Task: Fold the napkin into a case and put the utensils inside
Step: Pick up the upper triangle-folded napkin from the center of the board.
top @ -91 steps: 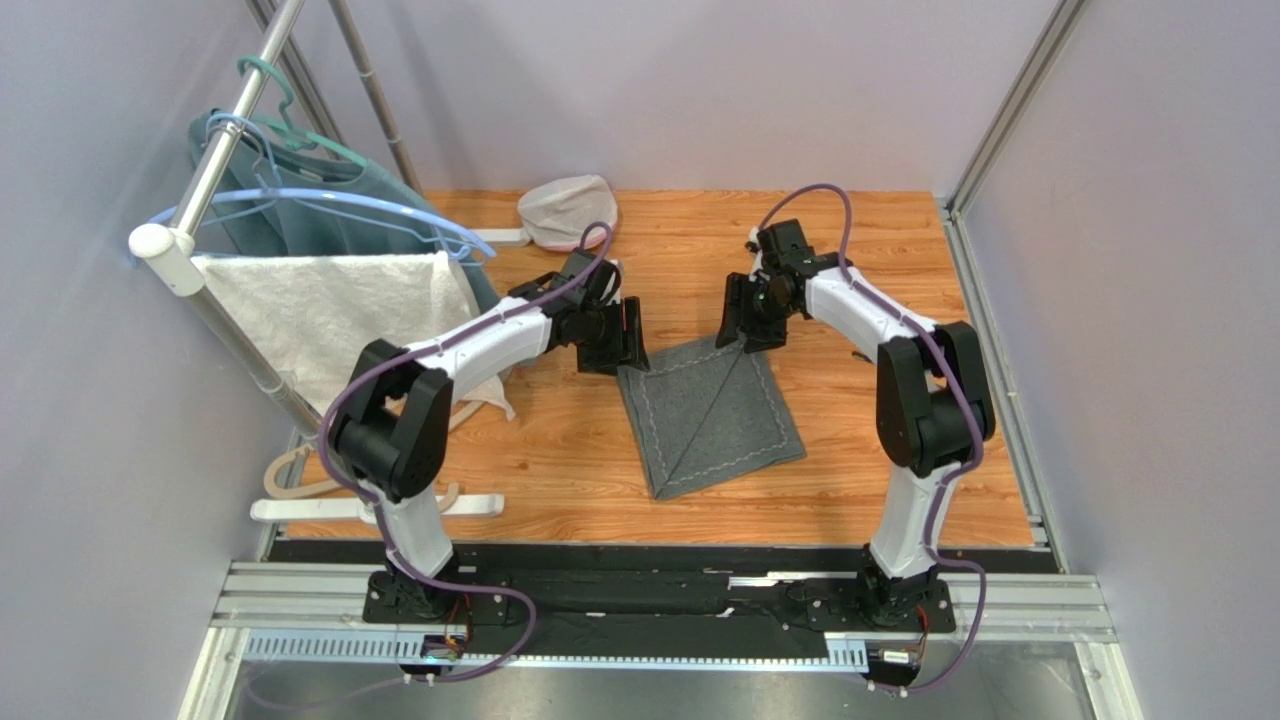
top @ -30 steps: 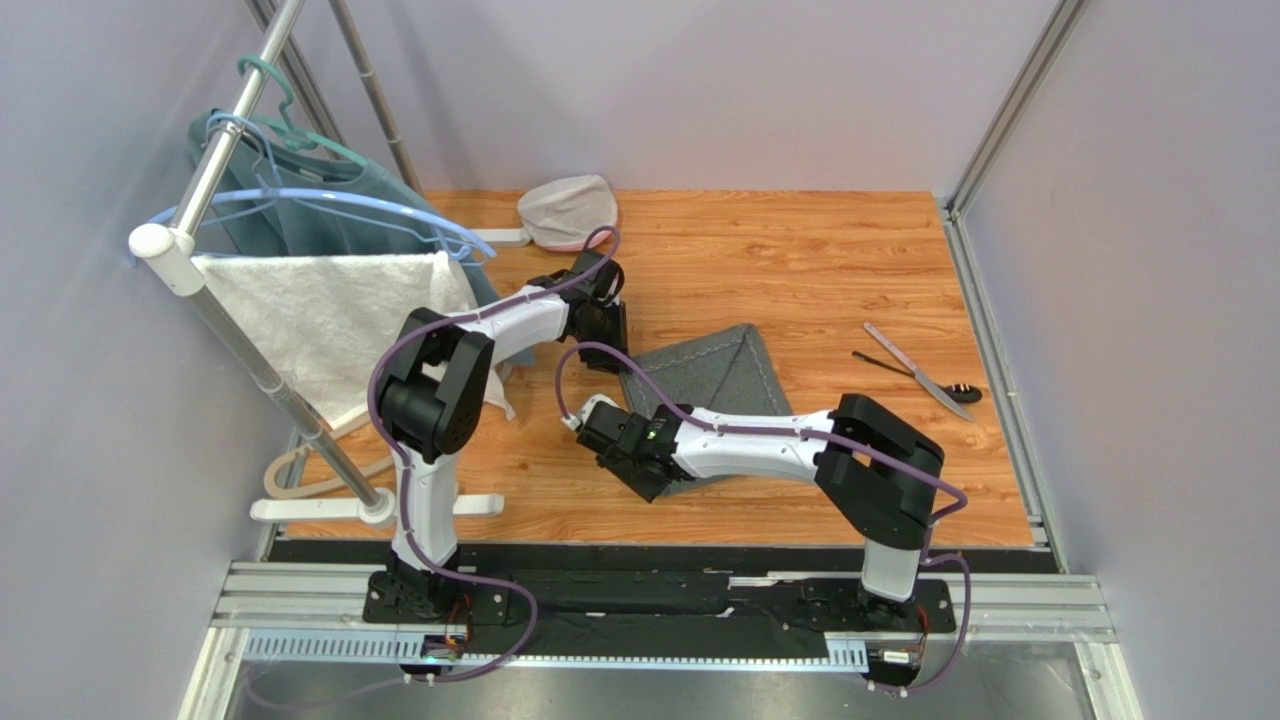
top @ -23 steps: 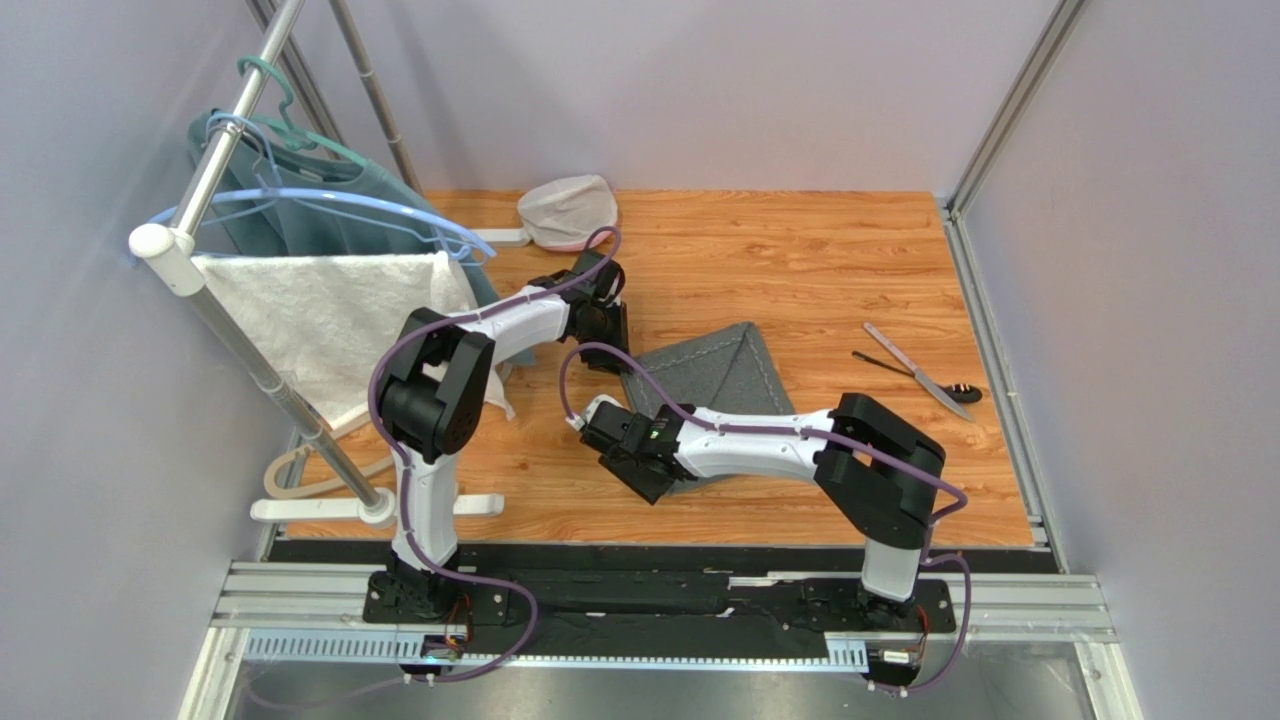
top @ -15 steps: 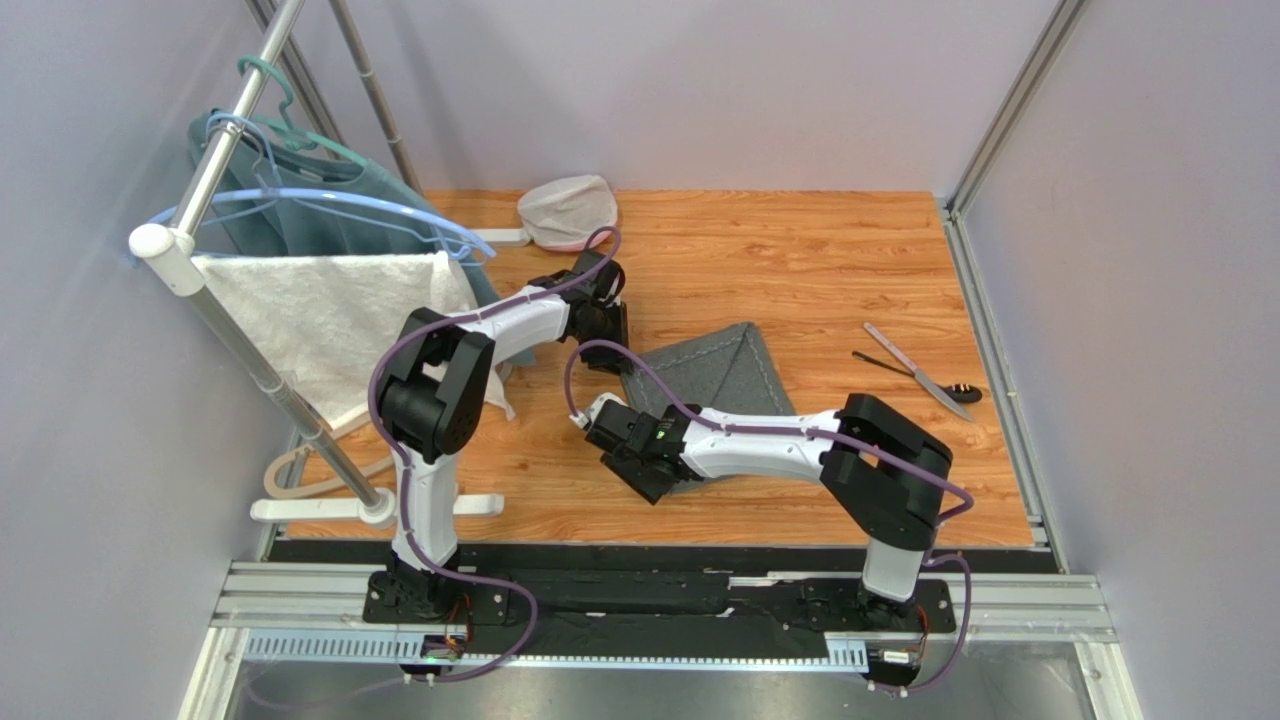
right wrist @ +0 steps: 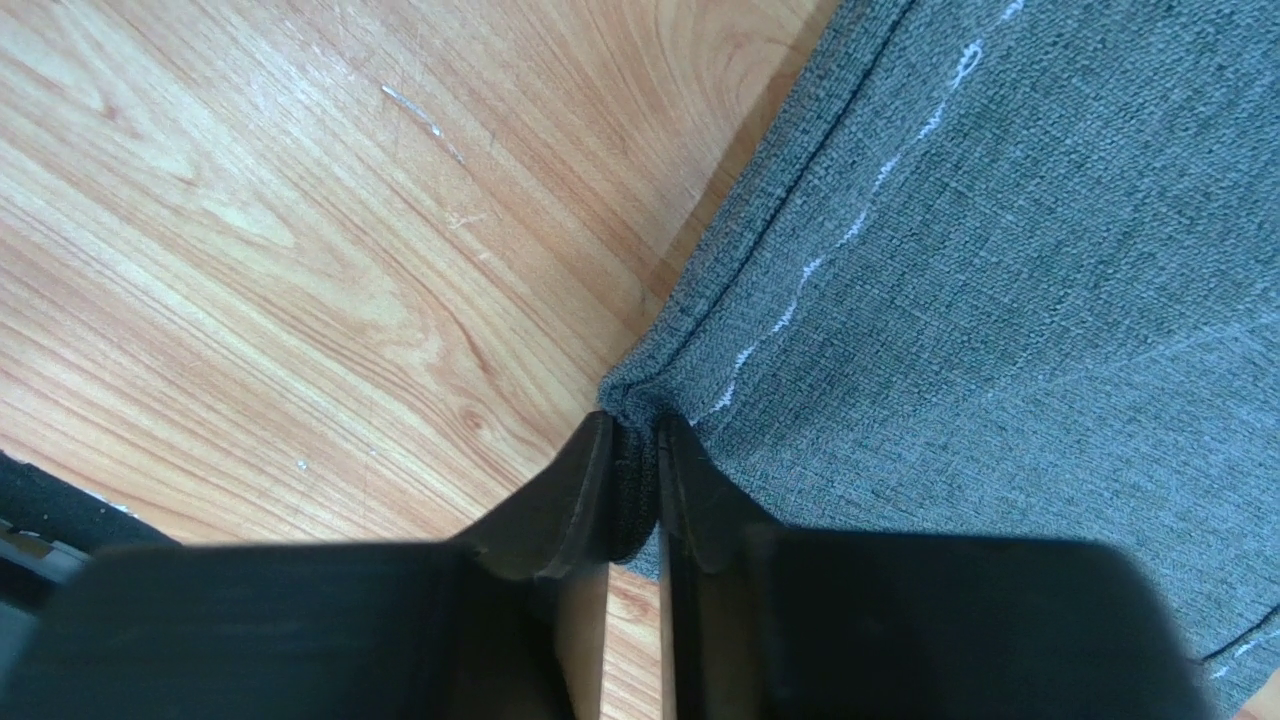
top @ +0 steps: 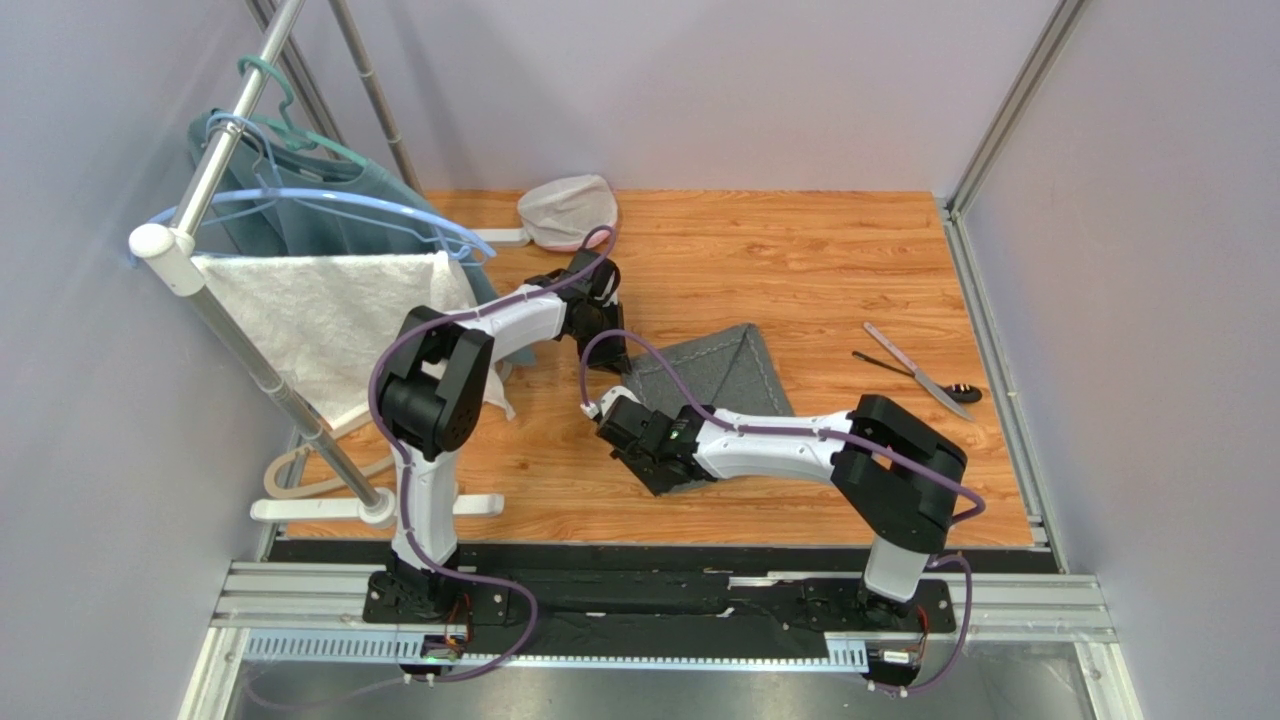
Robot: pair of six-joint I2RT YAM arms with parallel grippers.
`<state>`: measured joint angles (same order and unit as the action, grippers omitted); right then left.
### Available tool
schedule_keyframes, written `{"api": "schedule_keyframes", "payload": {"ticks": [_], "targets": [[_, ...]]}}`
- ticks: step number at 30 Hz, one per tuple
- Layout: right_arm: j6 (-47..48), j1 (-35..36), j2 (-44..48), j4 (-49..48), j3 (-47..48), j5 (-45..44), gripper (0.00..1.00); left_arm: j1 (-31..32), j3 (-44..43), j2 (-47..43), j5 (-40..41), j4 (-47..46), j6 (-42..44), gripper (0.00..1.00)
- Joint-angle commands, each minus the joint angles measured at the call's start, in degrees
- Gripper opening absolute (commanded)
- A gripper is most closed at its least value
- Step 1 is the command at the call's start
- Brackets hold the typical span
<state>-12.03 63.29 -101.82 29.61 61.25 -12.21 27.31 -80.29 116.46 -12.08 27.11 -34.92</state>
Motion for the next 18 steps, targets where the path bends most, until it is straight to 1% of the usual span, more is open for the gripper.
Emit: {"api": "schedule_keyframes", "payload": {"ticks": [1, 3, 4, 7, 11, 14, 18], "targets": [[-3.00, -0.36, -5.23, -1.57, -4.48, 1.22, 0.07, -0.50, -0.65, 2.10, 0.56, -1.27, 0.02, 0.20], [-3.26, -0.36, -4.44, -1.39, -3.87, 1.22, 0.00, -0.50, -1.18, 2.01, 0.47, -1.01, 0.11, 0.13], [-3.52, -0.36, -3.22, -1.39, -3.60, 1.57, 0.00, -0.50, -1.62, 1.84, 0.65, -0.05, 0.11, 0.07], [-3.96, -0.36, -0.32, -0.34, -1.93, 2.62, 0.00, -0.50, -2.59, 0.26, 0.91, 1.53, 0.02, 0.01], [-5.10, -0.27, 6.79, 0.10, -0.35, 6.22, 0.00, -0.59, -4.78, -2.20, 1.87, 4.61, -0.06, 0.00], [-6.33, -0.36, 9.18, 0.36, 0.53, 9.29, 0.00, -0.68, -5.05, -4.66, 2.49, 6.46, -0.32, 0.00], [-8.18, -0.36, 12.78, -0.33, 0.97, 11.33, 0.00, -0.94, -3.91, -8.26, 2.67, 6.81, -0.85, 0.00]]}}
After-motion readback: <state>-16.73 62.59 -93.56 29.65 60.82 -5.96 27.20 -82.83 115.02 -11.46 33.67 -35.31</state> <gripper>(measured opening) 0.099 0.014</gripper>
